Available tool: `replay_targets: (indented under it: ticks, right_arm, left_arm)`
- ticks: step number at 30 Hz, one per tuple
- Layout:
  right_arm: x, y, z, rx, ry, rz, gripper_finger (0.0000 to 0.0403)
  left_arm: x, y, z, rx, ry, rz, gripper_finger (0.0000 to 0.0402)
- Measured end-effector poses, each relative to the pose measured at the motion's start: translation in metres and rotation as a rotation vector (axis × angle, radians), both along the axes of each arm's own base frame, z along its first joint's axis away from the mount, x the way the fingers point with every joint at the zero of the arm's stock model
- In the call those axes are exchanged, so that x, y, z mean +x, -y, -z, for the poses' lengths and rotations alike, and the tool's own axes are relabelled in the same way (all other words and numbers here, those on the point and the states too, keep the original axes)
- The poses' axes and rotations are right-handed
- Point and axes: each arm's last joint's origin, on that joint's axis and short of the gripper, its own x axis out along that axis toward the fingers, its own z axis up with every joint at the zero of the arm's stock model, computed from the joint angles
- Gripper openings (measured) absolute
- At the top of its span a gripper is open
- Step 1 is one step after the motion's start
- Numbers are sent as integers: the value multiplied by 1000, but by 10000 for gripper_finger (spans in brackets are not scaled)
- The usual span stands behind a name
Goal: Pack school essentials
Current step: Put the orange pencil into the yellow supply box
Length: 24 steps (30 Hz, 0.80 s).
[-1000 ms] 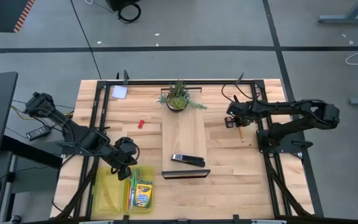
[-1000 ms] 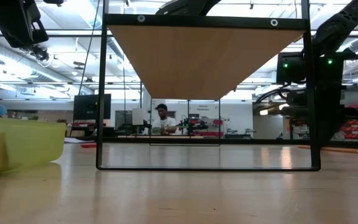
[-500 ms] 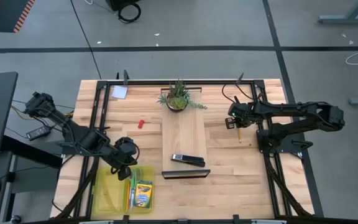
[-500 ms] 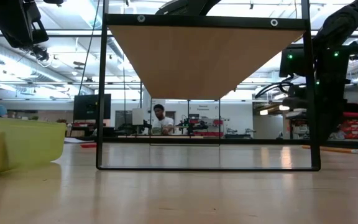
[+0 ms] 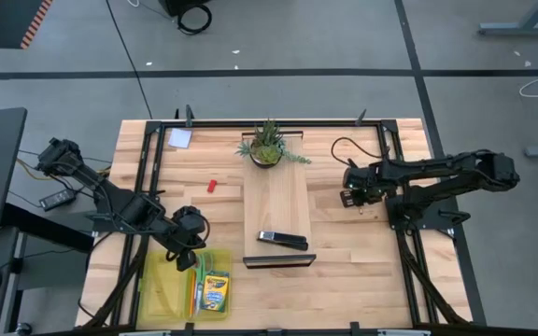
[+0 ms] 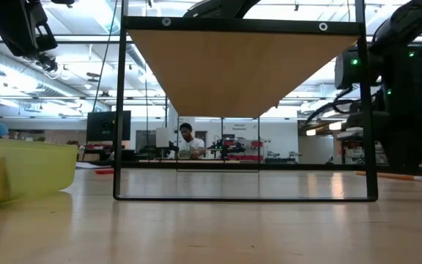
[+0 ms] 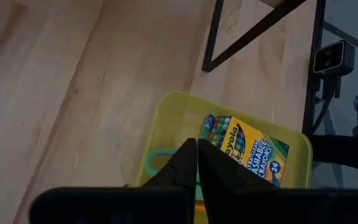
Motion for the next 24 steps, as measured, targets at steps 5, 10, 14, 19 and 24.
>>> replay_targets:
  ticks: [5,10,14,19,24]
  right_arm:
    - [3,-17,0,-34,-3,1,130]
    - [6,-27,6,-47,-44,-6,118]
    - [10,-31,11,-57,-69,-15,110]
    - [14,-32,16,-58,-80,-34,91]
    - [15,-32,17,-57,-77,-51,43]
  left_arm:
    - [0,0,0,0,0,1,18]
    - [0,0,0,7,2,10,25]
    - [0,0,0,6,2,10,27]
    - [0,1,0,-9,-8,23,21]
    - [0,1,0,-19,-15,32,17]
